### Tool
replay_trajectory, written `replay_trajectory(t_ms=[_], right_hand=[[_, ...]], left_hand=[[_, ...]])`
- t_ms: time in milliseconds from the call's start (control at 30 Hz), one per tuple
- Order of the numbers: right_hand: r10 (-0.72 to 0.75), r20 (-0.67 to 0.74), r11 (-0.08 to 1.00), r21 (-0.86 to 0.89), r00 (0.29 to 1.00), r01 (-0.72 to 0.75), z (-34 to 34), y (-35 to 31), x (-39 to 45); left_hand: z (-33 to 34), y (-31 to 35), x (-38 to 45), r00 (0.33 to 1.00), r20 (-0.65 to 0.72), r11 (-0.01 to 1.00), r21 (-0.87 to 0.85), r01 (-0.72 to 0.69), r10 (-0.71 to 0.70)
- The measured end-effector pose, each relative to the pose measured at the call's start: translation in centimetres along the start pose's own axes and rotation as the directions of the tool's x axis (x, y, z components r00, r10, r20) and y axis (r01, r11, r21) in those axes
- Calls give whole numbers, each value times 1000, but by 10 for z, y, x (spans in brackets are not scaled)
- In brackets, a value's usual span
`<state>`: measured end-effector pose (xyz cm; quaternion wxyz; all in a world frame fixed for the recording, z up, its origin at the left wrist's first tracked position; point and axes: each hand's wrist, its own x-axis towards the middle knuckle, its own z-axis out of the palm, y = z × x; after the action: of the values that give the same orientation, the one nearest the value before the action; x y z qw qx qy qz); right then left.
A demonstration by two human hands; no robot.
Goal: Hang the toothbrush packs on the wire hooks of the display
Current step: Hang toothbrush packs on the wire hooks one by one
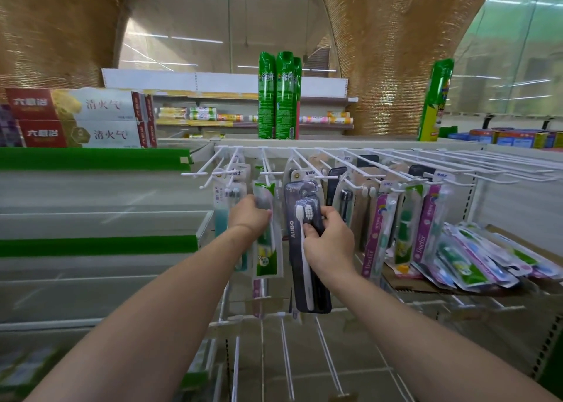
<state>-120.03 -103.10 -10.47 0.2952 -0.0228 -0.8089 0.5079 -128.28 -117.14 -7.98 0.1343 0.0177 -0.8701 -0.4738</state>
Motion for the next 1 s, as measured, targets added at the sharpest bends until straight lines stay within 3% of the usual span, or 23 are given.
replay_trajectory(t_ms=[333, 467, 600, 1000], right_hand=[[18, 39, 1000, 5, 999, -18, -2, 7, 8], [30, 68, 999, -17, 997, -29, -5, 13, 8], [34, 88, 999, -12, 996, -33, -10, 16, 6], [91, 16, 996, 4, 996, -91, -42, 36, 3]], left_hand=[[7, -3, 30, 999, -31, 996, 80, 44, -41], [2, -2, 23, 1000, -26, 954, 298, 8, 0], [-6, 2, 11, 999, 16, 880, 474, -40, 37], [21, 15, -36, 967, 256, 810, 570, -141, -12]])
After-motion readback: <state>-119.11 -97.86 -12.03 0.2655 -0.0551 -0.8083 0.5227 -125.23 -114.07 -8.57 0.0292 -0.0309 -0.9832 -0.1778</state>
